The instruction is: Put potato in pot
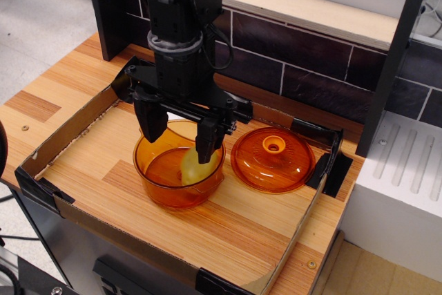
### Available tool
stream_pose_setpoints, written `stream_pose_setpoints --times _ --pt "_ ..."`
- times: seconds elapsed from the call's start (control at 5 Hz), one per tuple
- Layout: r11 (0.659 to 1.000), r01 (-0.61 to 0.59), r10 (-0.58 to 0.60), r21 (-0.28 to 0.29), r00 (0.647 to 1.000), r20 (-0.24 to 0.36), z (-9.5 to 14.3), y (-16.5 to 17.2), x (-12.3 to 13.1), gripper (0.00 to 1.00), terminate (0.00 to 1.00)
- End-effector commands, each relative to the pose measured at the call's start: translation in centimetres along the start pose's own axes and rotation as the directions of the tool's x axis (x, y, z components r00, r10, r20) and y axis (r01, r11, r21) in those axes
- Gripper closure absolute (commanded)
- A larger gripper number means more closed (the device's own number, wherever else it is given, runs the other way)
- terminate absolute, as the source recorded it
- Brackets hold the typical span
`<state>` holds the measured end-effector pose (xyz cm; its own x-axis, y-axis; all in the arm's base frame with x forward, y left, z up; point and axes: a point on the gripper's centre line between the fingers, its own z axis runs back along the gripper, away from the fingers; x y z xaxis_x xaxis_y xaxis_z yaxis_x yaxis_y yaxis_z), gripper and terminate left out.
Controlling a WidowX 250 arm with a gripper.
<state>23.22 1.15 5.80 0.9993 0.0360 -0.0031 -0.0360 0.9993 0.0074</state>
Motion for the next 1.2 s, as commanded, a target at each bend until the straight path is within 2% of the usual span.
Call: stream_pose_setpoints --times 0.0,0.2,0.4,0.6,0.8,1.0 --pt "0.999 -0.016 0.017 -0.028 0.999 0.042 2.4 0.6 1.7 0.00 0.00" --pt "0.995 -0.078 0.082 -0.068 0.995 0.055 6.5 0.0 3.0 0.00 0.00" --pt "0.988 -0.127 0.132 -0.093 0.990 0.054 9.5 0.4 4.8 0.00 0.00" --pt "0.986 -0.151 0.156 -0.068 0.986 0.066 10.7 1.0 6.0 0.00 0.00" --pt "0.986 -0.151 0.156 -0.068 0.986 0.066 10.7 1.0 6.0 0.00 0.00" --pt "0.986 -0.151 0.156 -0.068 0.986 0.066 10.7 1.0 6.0 0.00 1.00"
